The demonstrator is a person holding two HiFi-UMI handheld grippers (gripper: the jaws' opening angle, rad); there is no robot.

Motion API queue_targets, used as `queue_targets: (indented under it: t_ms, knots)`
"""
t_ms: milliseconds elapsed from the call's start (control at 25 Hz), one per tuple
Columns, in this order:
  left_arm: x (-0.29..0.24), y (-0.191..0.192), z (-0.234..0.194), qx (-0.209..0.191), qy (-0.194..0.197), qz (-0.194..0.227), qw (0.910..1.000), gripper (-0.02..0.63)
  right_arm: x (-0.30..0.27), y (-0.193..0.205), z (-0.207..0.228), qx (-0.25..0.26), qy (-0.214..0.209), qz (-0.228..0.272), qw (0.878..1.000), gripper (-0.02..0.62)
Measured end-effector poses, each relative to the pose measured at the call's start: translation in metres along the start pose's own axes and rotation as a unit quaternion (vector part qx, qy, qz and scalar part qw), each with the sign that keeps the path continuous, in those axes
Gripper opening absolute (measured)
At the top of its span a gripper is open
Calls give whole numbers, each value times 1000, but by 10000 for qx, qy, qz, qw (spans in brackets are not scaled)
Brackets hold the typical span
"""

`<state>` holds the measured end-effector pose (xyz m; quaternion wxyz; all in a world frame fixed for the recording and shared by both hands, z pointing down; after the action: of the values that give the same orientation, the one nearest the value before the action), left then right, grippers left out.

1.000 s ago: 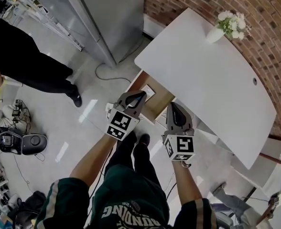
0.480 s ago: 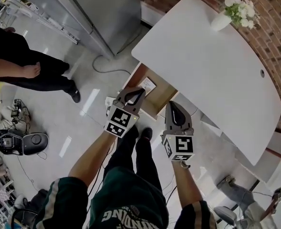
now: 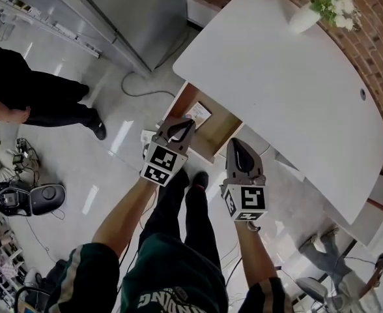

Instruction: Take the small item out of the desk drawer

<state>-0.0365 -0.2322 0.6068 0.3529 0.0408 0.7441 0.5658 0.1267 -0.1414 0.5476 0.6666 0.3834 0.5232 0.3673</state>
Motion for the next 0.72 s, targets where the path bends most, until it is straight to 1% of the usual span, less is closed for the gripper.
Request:
queue_targets:
  t_ms: [200,400,520,560,720]
  knots:
    - [-13,11,-3,-5,37,-134,9999,18,-11,12,5,-75,32,-94,9999,25]
    - [-29,23,-5,44,201,-258,9995,18,-19,24,7,-125,67,-158,9998,25]
    - [-39,33,-4,-66,227,-412,9989,21,-21,32,10,-216,97,-229,9995,25]
    - [-41,37,-5,-124,221,-500,9984,29,-21,34,11,-235,108,-253,9993,25]
    - [-52,50,-7,-208,213,-780,9965,105,-24,45,11,-267,138,-344,9990,25]
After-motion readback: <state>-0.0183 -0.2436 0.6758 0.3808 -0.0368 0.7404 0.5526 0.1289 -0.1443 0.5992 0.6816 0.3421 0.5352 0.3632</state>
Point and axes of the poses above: the fingertips, and each gripper's own axes: x backward along the fingers, z to its right, y out of its underside, the point moved 8 cm from there along x, backward along the fingers, and after that the axes turned 5 degrees about z, right-handed, at the moved point
